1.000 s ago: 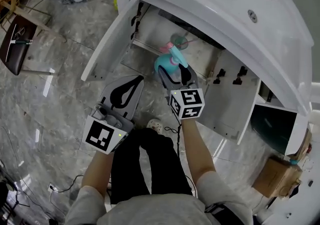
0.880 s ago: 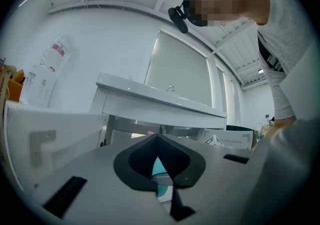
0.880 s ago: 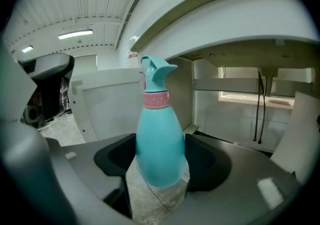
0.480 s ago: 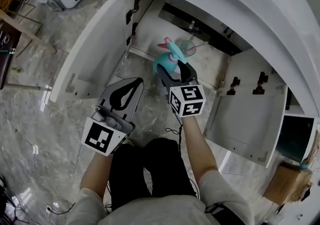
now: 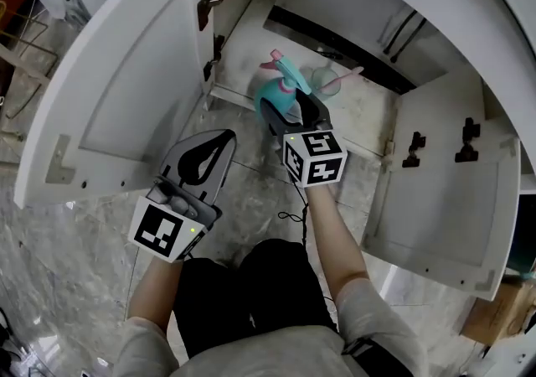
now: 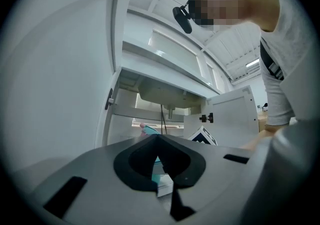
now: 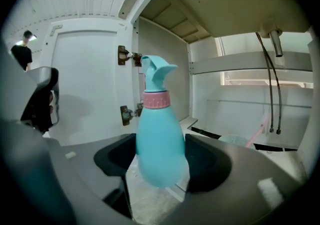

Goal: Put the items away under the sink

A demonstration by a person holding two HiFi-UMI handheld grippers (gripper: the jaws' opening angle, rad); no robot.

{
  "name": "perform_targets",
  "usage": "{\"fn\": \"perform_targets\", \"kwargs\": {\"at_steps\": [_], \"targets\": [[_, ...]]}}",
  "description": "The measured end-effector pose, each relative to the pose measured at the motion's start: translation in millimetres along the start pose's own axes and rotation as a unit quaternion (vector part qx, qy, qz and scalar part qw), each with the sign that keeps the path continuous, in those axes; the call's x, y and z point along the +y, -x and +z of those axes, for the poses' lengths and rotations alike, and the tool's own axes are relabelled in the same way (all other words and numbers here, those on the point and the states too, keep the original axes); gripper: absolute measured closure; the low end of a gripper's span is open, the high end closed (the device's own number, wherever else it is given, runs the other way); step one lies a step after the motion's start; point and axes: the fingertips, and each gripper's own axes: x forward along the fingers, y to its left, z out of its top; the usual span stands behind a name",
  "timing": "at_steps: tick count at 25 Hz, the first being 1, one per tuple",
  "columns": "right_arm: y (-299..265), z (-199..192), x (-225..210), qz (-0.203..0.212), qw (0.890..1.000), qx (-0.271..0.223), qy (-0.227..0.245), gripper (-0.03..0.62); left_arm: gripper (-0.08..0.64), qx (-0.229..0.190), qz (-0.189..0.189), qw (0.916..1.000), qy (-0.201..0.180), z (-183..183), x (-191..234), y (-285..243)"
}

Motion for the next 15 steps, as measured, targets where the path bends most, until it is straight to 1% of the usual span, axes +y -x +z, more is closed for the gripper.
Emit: {"fn": "perform_targets", "kwargs": {"at_steps": [1, 5, 9, 12, 15], "targets": [[-3.7, -2.3, -2.3, -0.002, 1.0, 0.0, 0.001, 0.275, 0.552, -0.003, -0.003, 1.0, -0.003, -1.7, 1.2, -0.9], [-20.7, -4.1, -12.2, -0.012, 1.0, -0.001, 0.0, 0.275, 0.552, 0.012, 0.0, 0.9999, -0.004, -9.1, 3.2, -1.3], [-38.2, -4.3, -23.0, -0.021, 1.0, 0.0, -0.009, 0.273, 0.552, 0.0, 0.0, 0.9999, -0.013, -7.9, 0.3, 0.4], [-49.5, -3.1, -30.8, -0.03, 0.999, -0.002, -0.021, 0.273, 0.552, 0.015, 0.003, 0.9998, -0.009, -14.4, -1.2, 0.3], [-58.2, -5.6, -35.3, -0.036, 0.999, 0.003, -0.023, 0.273, 0.552, 0.019, 0.0, 0.9998, -0.011, -16.8, -3.4, -1.4]]}}
